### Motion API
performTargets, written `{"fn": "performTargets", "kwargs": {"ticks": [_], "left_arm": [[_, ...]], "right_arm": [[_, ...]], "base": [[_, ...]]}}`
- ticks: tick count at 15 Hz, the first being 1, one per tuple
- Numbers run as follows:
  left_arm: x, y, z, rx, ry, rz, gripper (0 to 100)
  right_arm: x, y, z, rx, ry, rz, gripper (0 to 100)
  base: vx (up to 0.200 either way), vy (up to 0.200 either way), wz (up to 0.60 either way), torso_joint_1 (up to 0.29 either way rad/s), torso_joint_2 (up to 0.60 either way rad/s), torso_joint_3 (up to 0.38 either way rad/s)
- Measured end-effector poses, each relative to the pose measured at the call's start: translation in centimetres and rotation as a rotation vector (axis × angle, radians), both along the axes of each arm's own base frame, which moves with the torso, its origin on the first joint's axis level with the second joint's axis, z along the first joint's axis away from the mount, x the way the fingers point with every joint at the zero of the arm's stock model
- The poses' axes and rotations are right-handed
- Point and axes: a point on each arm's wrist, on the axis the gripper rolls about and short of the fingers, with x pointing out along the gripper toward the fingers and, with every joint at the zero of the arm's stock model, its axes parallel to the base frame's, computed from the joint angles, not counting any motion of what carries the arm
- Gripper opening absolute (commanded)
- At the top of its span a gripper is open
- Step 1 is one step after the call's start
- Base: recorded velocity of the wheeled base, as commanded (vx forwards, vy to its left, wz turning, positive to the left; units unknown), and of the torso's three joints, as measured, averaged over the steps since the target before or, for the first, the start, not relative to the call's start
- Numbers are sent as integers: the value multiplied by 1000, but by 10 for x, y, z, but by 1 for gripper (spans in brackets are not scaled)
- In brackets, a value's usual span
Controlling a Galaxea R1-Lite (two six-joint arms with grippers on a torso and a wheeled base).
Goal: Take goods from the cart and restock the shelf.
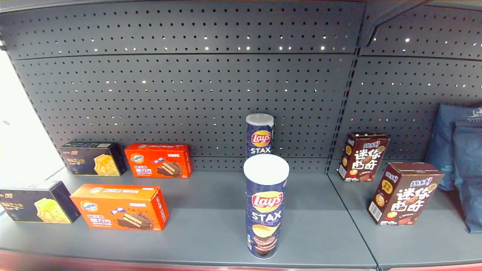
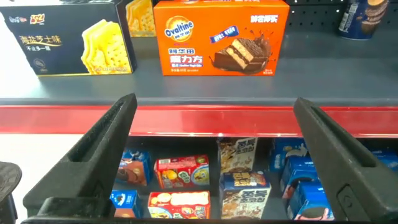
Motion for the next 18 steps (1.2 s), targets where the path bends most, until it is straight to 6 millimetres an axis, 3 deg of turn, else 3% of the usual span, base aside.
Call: {"fn": "performTargets", "kwargs": {"ticks": [18], "left_arm": [[0, 0, 0, 1, 0, -3, 100]], "right_arm": [[0, 0, 0, 0, -1, 2, 100]], "base": [[0, 11, 0, 0, 0, 0]]}}
